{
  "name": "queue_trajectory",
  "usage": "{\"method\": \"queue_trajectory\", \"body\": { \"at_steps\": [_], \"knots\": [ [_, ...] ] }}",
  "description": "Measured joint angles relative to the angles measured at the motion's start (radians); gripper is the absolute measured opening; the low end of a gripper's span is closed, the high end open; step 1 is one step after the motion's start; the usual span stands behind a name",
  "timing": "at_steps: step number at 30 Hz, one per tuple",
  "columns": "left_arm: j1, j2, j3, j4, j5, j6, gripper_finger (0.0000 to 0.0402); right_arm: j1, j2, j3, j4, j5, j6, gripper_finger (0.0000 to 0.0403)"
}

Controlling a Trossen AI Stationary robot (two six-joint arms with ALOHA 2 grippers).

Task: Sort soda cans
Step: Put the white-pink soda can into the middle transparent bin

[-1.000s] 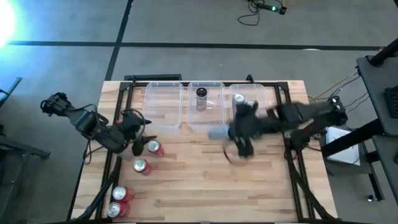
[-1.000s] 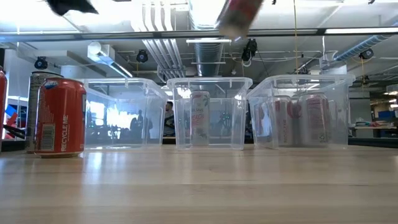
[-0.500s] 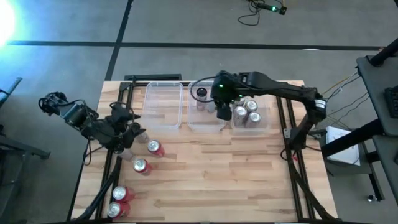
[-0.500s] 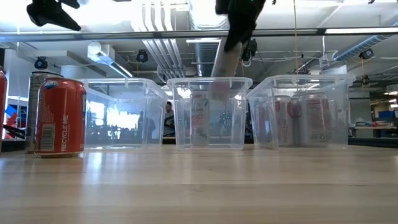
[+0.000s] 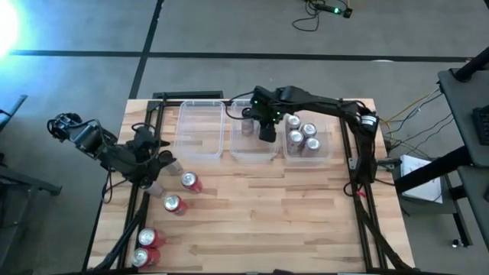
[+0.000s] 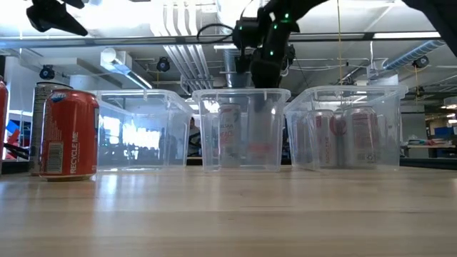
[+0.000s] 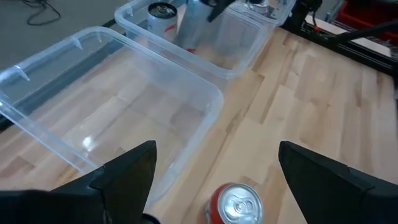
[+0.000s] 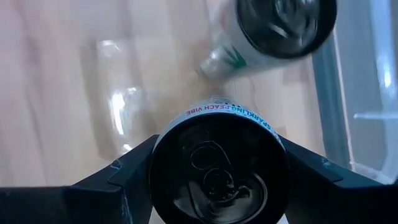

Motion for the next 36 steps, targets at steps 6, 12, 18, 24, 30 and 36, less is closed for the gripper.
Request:
{"method": "queue_trajectory", "body": {
  "at_steps": [6, 12, 18, 24, 30, 36],
  "knots": [
    [0.0, -0.015, 0.0, -0.001, 0.028, 0.002, 0.0322, -0.03, 0.045, 0.0, 0.001, -0.025, 0.003, 0.0257],
    [0.0, -0.02, 0.0, -0.008, 0.048, 0.029, 0.0322, -0.037, 0.055, 0.002, 0.017, -0.028, 0.004, 0.0258],
    [0.0, -0.021, 0.0, -0.023, 0.053, 0.03, 0.0322, -0.037, 0.055, 0.002, 0.023, -0.027, 0.004, 0.0277],
    [0.0, -0.021, 0.0, -0.047, 0.072, 0.007, 0.0322, -0.036, 0.049, 0.002, 0.023, -0.026, 0.007, 0.0323],
    [0.0, -0.034, 0.0, -0.06, 0.072, -0.002, 0.0322, -0.032, 0.012, 0.002, 0.023, -0.016, 0.027, 0.0352],
    [0.0, -0.046, 0.003, -0.114, 0.145, -0.025, 0.0322, -0.001, -0.084, 0.002, 0.021, -0.014, 0.078, 0.0346]
  ]
}}
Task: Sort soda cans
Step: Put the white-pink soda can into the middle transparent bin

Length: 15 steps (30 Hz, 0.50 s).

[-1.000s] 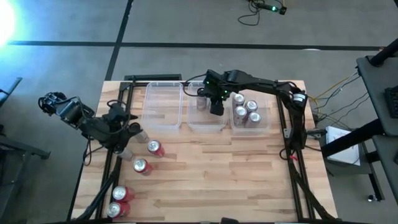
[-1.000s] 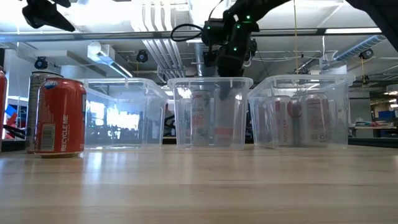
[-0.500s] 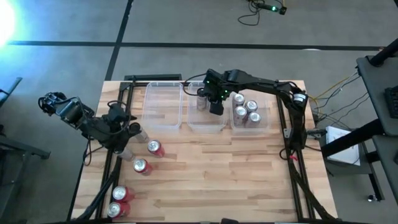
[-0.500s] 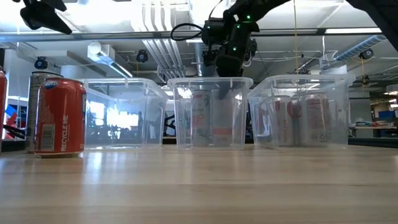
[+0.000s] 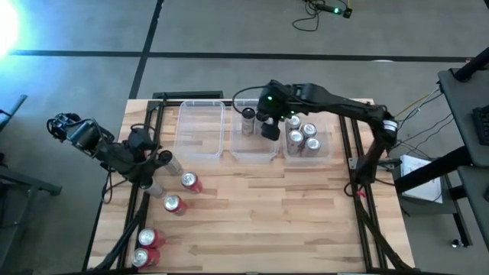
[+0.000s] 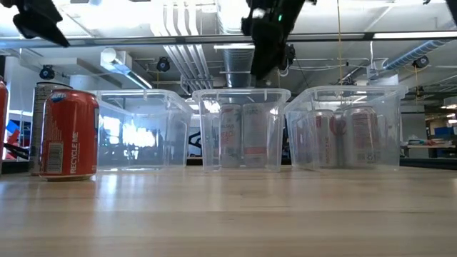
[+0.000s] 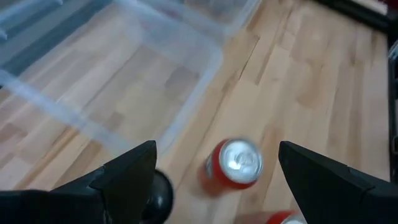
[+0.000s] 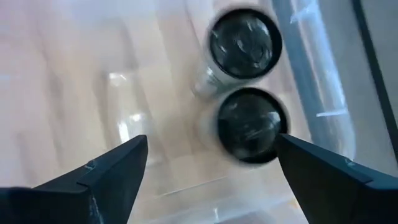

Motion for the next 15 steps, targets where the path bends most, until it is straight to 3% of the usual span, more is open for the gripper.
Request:
{"method": "queue_trajectory", "body": {
  "at_steps": [9, 15],
  "knots": [
    [0.0, 0.016, 0.005, -0.152, 0.014, -0.049, 0.0322, 0.151, -0.166, 0.0, 0.031, 0.04, 0.107, 0.0328],
    [0.0, 0.023, -0.005, -0.19, 0.017, -0.059, 0.0327, 0.272, -0.196, 0.0, 0.062, 0.082, 0.147, 0.0317]
  ]
}}
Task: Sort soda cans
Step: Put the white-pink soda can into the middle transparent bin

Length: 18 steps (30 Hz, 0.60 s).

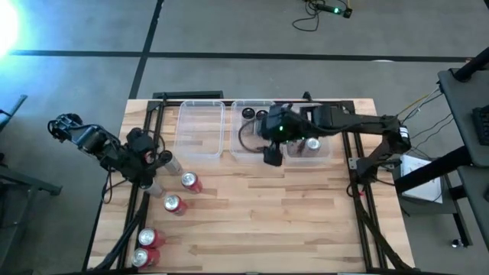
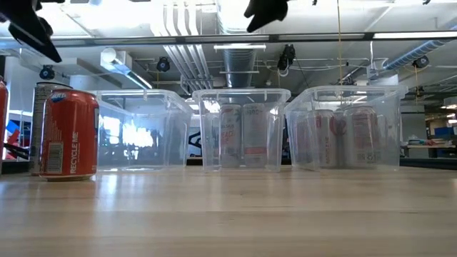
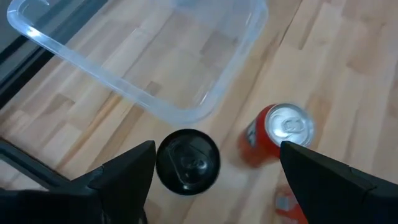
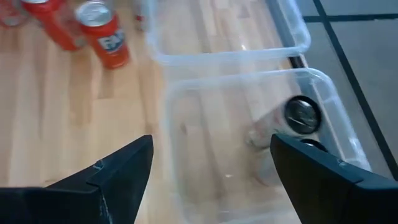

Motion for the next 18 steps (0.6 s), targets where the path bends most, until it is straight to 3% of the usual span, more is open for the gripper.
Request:
{"method": "queue_trajectory", "body": {
  "at_steps": [9, 18],
  "knots": [
    [0.0, -0.004, -0.124, 0.009, 0.002, 0.089, 0.0335, 0.129, 0.032, -0.001, 0.002, 0.056, -0.001, 0.0309],
    [0.0, -0.035, -0.185, 0.048, 0.016, 0.068, 0.0334, 0.151, 0.061, -0.001, 0.005, 0.057, -0.012, 0.0325]
  ]
}}
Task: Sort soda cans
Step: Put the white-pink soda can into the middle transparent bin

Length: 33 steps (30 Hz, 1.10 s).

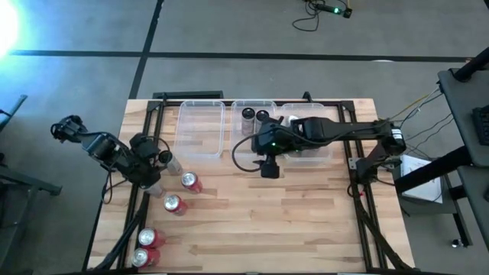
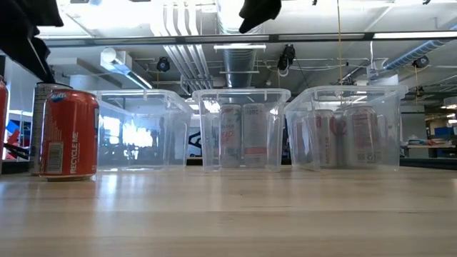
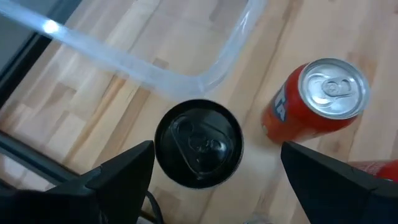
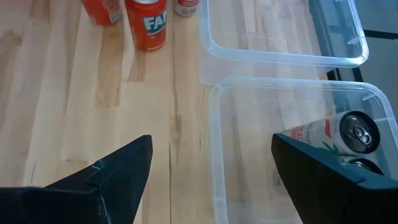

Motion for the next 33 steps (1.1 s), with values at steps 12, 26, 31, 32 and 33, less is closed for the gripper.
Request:
{"method": "queue_trajectory", "body": {
  "at_steps": [12, 26, 31, 32, 33],
  "knots": [
    [0.008, -0.021, -0.071, 0.003, -0.061, -0.102, 0.0333, 0.0, 0.016, 0.0, 0.037, -0.002, -0.026, 0.0318],
    [0.108, 0.014, -0.114, 0.098, -0.032, -0.169, 0.0333, 0.0, 0.016, 0.0, 0.036, -0.004, -0.02, 0.0325],
    [0.157, 0.048, -0.116, 0.157, -0.024, -0.116, 0.0333, 0.0, 0.016, 0.0, 0.036, -0.005, -0.022, 0.0314],
    [0.165, 0.056, -0.116, 0.158, -0.019, -0.106, 0.0333, 0.0, 0.016, 0.0, 0.036, -0.011, -0.022, 0.0313],
    [0.175, 0.066, -0.116, 0.156, -0.012, -0.105, 0.0333, 0.0, 0.016, 0.0, 0.036, -0.011, -0.021, 0.0311]
  ]
}}
